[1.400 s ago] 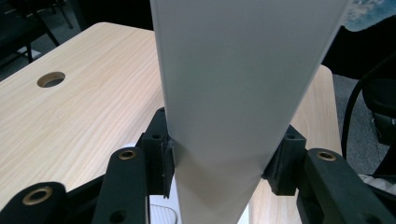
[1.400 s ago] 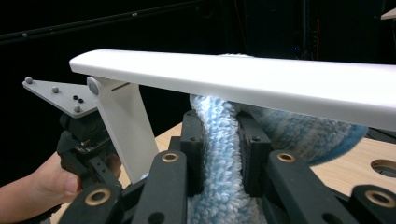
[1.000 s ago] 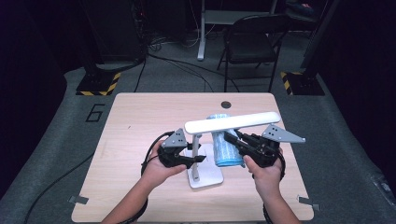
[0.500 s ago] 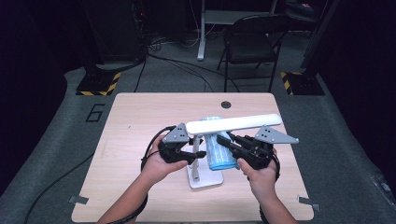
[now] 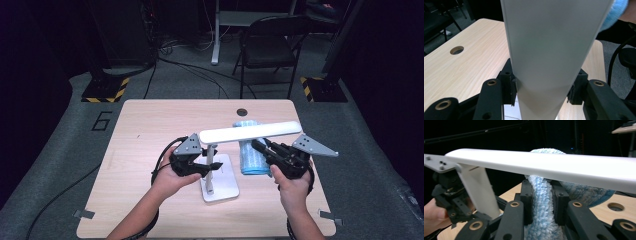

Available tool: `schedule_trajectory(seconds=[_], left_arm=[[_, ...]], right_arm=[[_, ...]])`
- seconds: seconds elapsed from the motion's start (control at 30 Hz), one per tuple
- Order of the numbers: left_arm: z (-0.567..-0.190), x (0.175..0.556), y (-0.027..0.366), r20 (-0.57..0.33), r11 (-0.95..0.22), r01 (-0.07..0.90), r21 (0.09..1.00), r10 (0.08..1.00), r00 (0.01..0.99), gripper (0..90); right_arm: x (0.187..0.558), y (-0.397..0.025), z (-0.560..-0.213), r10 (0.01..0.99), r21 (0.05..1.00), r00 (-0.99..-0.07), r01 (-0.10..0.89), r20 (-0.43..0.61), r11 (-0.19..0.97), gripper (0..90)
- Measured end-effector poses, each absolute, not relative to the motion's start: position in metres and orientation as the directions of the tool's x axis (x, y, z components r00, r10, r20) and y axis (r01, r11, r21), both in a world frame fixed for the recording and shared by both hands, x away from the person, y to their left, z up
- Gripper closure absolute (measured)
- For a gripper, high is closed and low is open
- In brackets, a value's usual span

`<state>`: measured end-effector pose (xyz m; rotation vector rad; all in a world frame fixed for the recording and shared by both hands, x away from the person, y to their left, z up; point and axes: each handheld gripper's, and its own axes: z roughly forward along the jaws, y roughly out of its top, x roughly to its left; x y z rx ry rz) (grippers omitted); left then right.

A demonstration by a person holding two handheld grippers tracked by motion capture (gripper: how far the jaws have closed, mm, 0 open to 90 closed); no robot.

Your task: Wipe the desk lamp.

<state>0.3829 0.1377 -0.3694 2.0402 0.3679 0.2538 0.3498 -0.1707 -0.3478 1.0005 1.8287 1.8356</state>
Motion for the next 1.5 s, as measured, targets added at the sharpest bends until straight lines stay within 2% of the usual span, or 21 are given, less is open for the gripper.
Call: schedule_trajectory(seconds=[0.1,0.23,0.53,0.67,0.87,1.0,1.23,1.5], left_arm=[[-0.37,0.383,0.136,0.024,-0.441,0.155,0.884,0.374,0.927,52.3],[-0.37,0.383,0.138,0.021,-0.445,0.157,0.882,0.37,0.929,52.4],[-0.37,0.383,0.137,0.027,-0.442,0.154,0.884,0.377,0.926,52.4],[-0.371,0.382,0.137,0.023,-0.435,0.157,0.886,0.381,0.924,52.4],[-0.371,0.383,0.137,0.024,-0.439,0.158,0.884,0.381,0.924,52.4],[-0.371,0.383,0.137,0.022,-0.436,0.158,0.886,0.381,0.925,52.4],[-0.371,0.382,0.137,0.024,-0.44,0.159,0.884,0.381,0.924,52.4],[-0.372,0.382,0.137,0.022,-0.434,0.158,0.887,0.381,0.924,52.4]], right_arm=[[0.349,-0.176,-0.349,0.696,0.961,-0.67,0.248,0.26,-0.12,75.2],[0.344,-0.165,-0.345,0.696,0.972,-0.685,0.216,0.215,-0.089,75.1],[0.335,-0.13,-0.338,0.615,0.981,-0.769,0.19,0.174,-0.039,75.1],[0.336,-0.128,-0.338,0.612,0.983,-0.774,0.178,0.161,-0.034,75.1],[0.34,-0.152,-0.342,0.671,0.981,-0.722,0.188,0.166,-0.041,75.1],[0.346,-0.184,-0.347,0.708,0.964,-0.662,0.24,0.245,-0.11,75.1],[0.351,-0.222,-0.353,0.771,0.957,-0.576,0.246,0.271,-0.153,75.1],[0.358,-0.243,-0.354,0.807,0.952,-0.516,0.252,0.286,-0.176,75.1]])
